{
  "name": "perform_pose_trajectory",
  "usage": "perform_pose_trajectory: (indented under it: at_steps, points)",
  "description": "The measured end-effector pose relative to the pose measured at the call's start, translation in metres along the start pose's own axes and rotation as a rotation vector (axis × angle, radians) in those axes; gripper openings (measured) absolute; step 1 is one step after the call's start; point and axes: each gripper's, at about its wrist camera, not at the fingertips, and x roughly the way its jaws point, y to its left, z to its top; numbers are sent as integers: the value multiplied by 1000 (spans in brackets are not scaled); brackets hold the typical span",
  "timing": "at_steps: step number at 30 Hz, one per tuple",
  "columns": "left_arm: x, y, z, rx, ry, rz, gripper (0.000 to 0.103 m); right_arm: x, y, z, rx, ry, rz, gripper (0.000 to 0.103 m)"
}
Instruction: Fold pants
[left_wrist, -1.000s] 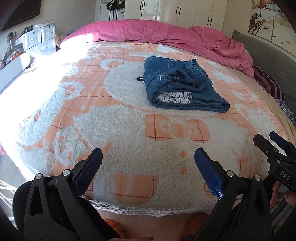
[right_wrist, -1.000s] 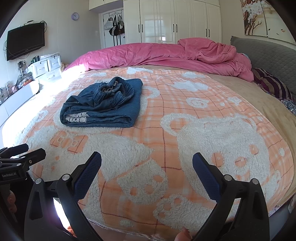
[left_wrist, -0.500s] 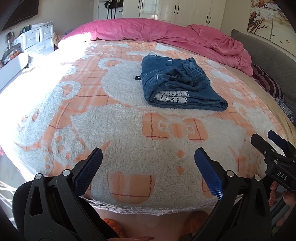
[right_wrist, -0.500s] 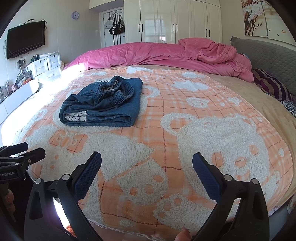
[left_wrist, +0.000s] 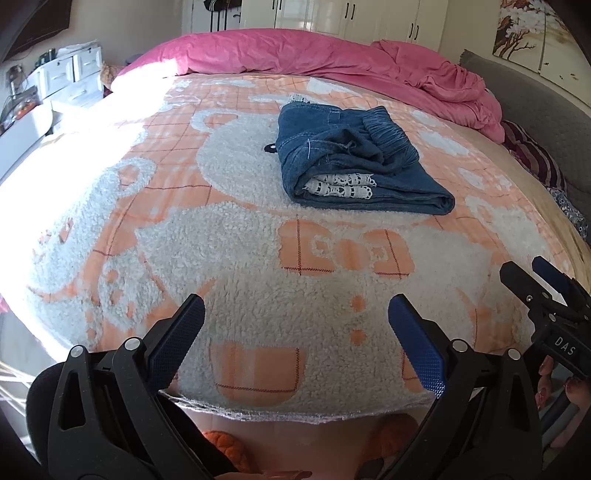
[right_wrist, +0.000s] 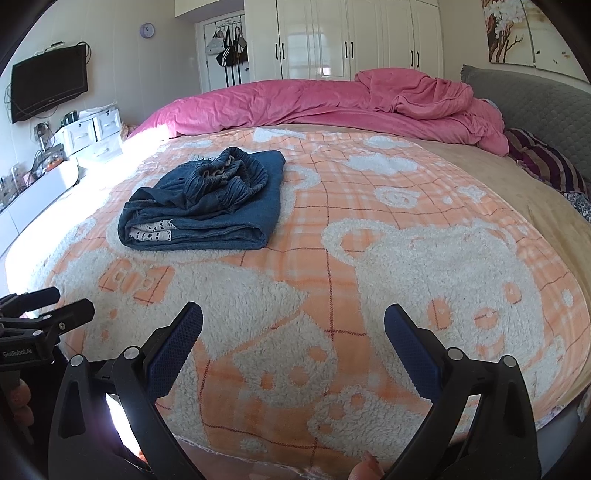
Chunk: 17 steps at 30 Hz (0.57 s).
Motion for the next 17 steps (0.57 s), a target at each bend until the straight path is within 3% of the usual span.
perform_pose_trajectory:
  at_steps: [5, 8, 10, 14, 17]
  points:
    - [3, 12, 12, -24, 24, -4, 93, 5, -15, 7, 52, 17, 21, 98]
    - [-3, 33, 34, -61, -12, -20, 93, 3, -38, 23, 114, -9, 15, 98]
    - [-3, 55, 57, -82, -36, 12, 93, 0, -65, 39, 163, -31, -17, 98]
    - [32, 118, 110, -124, 21, 145, 94, 6, -140, 75, 216, -42, -224, 98]
    - [68, 169, 145, -143, 46, 256, 94, 32, -207, 95, 255, 34, -380, 98]
